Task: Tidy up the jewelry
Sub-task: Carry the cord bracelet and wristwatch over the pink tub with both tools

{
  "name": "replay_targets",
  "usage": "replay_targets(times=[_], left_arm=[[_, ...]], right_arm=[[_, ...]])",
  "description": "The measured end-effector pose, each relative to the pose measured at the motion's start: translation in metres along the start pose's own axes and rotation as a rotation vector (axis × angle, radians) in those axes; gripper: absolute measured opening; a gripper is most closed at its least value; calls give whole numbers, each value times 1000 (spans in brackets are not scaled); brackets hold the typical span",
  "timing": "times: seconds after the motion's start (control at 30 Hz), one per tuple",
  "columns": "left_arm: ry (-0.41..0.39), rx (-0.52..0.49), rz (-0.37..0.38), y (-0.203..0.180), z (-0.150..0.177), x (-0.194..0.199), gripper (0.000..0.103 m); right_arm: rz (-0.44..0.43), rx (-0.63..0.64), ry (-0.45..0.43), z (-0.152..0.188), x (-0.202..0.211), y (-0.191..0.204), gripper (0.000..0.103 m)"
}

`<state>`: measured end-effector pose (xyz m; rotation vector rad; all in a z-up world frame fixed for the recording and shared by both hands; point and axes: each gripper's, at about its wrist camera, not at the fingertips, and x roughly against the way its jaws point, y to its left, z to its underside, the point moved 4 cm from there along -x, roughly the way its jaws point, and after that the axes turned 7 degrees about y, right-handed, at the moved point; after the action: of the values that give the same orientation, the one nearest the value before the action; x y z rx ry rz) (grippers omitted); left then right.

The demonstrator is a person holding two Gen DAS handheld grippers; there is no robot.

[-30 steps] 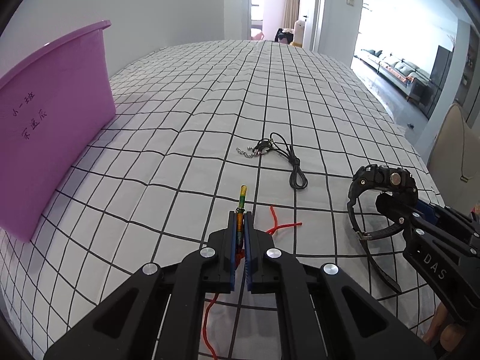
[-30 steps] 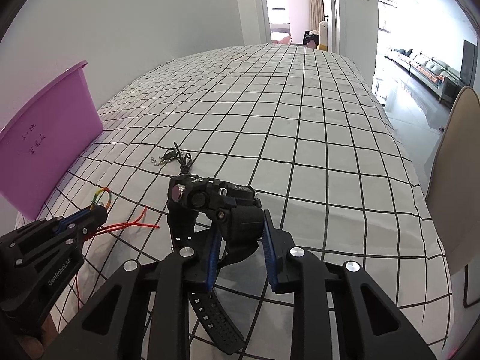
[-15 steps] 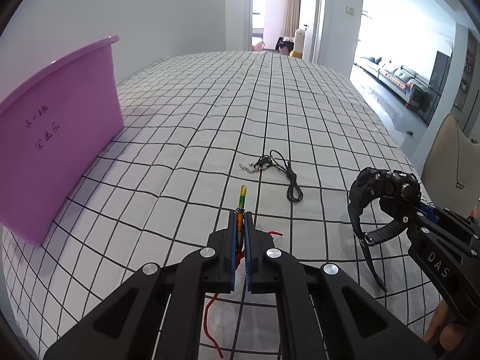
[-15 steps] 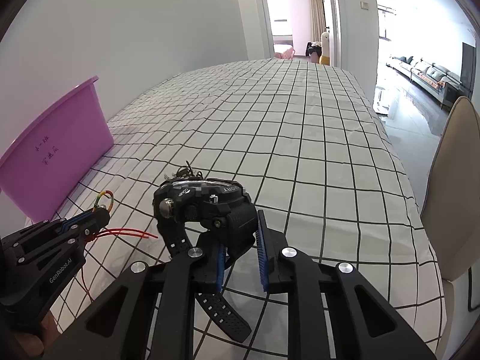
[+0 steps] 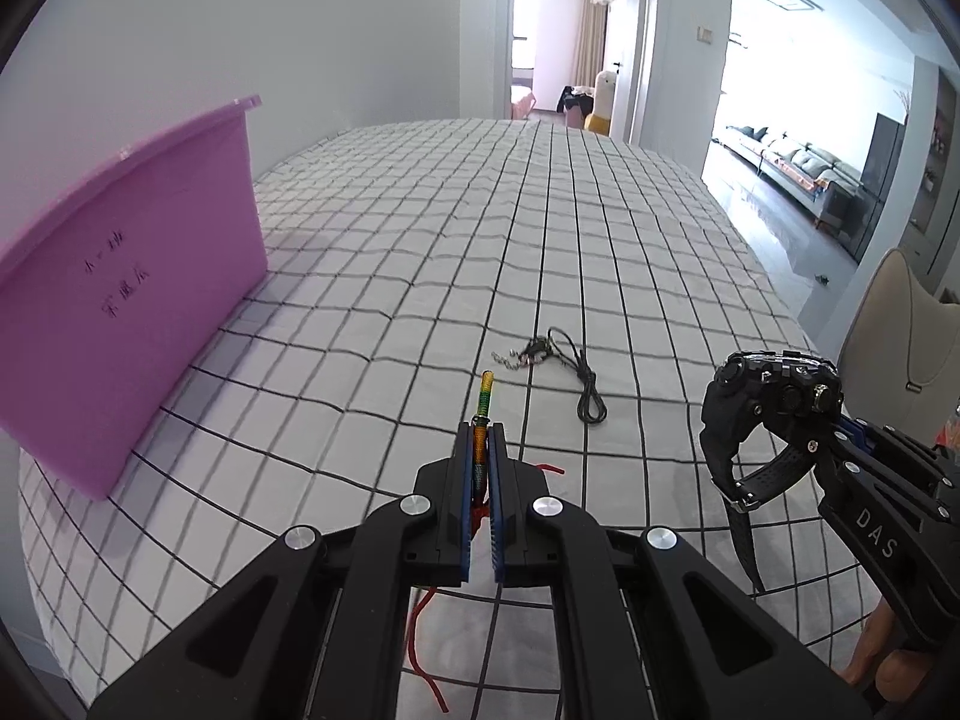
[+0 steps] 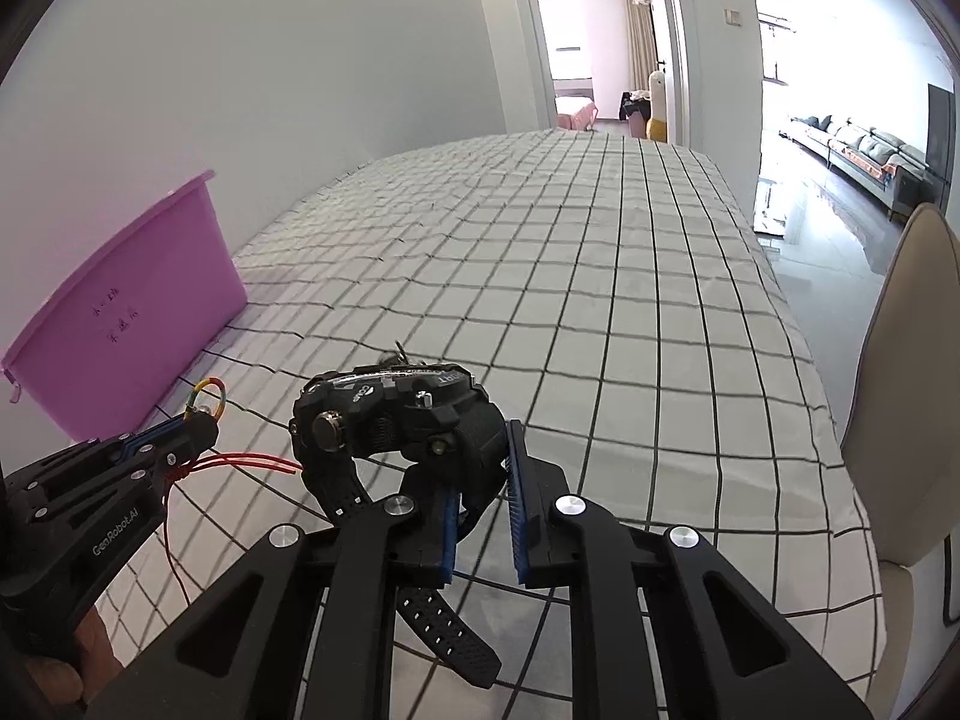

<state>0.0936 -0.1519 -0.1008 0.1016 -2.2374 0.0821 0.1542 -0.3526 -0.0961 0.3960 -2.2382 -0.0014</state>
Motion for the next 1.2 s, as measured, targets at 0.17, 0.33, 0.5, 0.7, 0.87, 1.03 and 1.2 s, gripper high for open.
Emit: replay_targets(times=[0.17,0.33,0.5,0.7,0.87,1.03,1.2], left_arm=[[-12,9,-13,9,-12,30,5],[-21,23,-43,21,-21,67,5],[-51,64,-75,38,-33,107,5],[-101,88,-106,56,-49,154,5],[-125,123,-111,84,-58,180,5],[-142,163,-99,130,-68,196,5],[-143,158,-101,181,-78,200,5]], right_arm=[[-20,18,-7,-13,26,11,13],[-56,62,-14,-31,57,28,13],[-107,74,-25,-51,84,44,13],[-174,125,-39,-73,105,80,13],[-224,160,-46,-90,113,116,13],[-268,186,-63,-105,114,165,13],[-283,180,-76,-125,99,224,14]])
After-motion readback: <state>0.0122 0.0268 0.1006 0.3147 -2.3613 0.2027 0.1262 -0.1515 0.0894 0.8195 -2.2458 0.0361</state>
